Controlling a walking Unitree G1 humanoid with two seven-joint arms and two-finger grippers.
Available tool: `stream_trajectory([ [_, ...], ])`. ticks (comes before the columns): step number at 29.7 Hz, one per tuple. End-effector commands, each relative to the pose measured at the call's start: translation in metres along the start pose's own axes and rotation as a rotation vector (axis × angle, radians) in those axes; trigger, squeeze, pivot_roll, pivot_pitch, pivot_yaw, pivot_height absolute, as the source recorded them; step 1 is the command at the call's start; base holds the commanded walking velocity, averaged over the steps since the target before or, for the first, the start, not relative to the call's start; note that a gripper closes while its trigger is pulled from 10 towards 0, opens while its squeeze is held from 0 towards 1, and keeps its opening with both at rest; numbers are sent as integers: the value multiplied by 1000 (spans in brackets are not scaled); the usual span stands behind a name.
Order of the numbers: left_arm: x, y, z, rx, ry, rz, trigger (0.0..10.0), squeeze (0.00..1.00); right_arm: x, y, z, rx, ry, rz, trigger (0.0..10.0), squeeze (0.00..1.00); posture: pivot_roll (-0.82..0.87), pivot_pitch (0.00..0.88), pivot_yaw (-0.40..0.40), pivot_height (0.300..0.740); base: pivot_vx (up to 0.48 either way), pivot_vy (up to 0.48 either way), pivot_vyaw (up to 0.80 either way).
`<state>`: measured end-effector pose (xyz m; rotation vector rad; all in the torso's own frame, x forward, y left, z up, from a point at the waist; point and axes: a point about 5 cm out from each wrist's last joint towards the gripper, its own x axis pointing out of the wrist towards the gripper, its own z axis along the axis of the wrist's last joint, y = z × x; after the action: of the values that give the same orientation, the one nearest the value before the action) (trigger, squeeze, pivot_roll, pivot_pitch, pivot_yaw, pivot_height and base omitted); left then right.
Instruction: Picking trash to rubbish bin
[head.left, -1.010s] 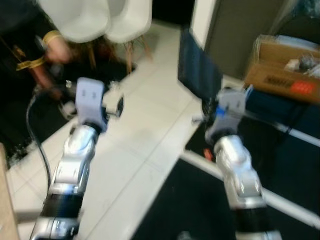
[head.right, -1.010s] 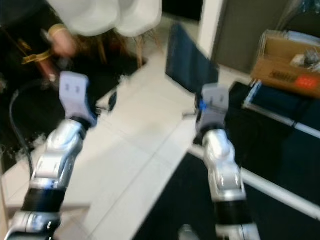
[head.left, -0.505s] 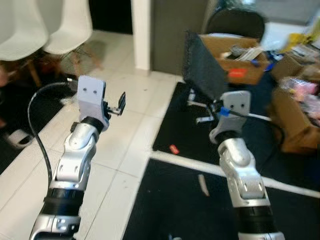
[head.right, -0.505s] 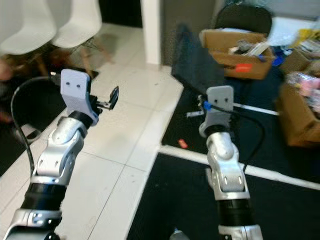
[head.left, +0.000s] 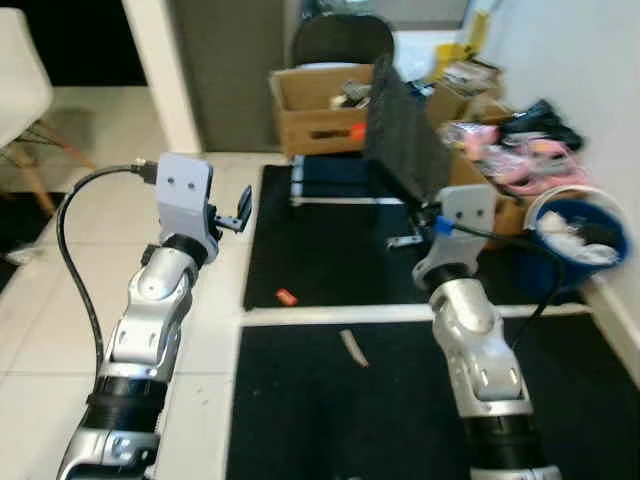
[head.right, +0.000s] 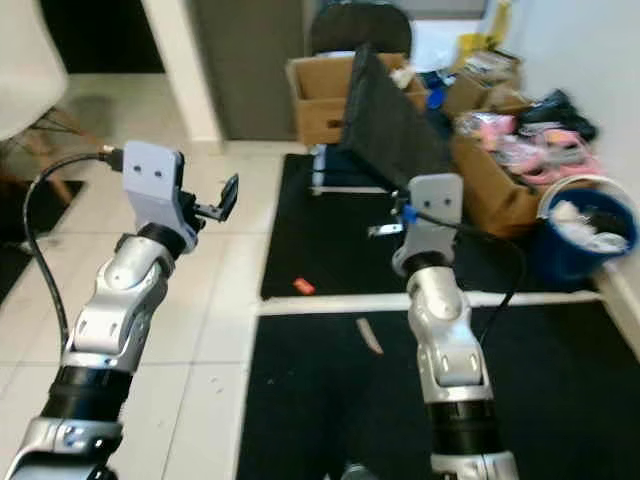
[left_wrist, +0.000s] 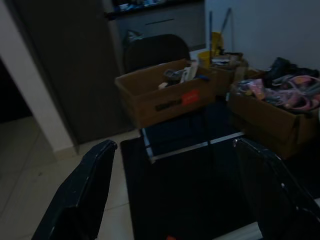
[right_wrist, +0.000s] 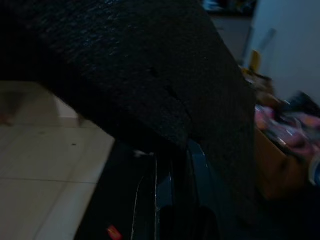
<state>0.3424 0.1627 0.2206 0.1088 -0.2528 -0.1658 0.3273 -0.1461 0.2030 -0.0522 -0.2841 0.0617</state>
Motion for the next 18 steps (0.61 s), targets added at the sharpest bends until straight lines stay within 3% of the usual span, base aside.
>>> stream_trajectory([
  [1, 0, 3, -2, 5, 14, 7, 10000, 0, 0, -4, -3, 6, 10, -15, 10000, 0, 10, 118, 54, 740, 0, 0, -800],
  [14, -5, 3, -6, 5, 27, 16, 10000, 0, -4, 0, -15, 18, 53, 8, 10000, 0, 9, 116, 45, 740, 0, 0, -800],
  [18, -4, 1, -11, -5, 69, 2, 10000, 0, -6, 2, -25, 27, 117, 15, 10000, 0, 12, 121, 49, 740, 0, 0, 0],
])
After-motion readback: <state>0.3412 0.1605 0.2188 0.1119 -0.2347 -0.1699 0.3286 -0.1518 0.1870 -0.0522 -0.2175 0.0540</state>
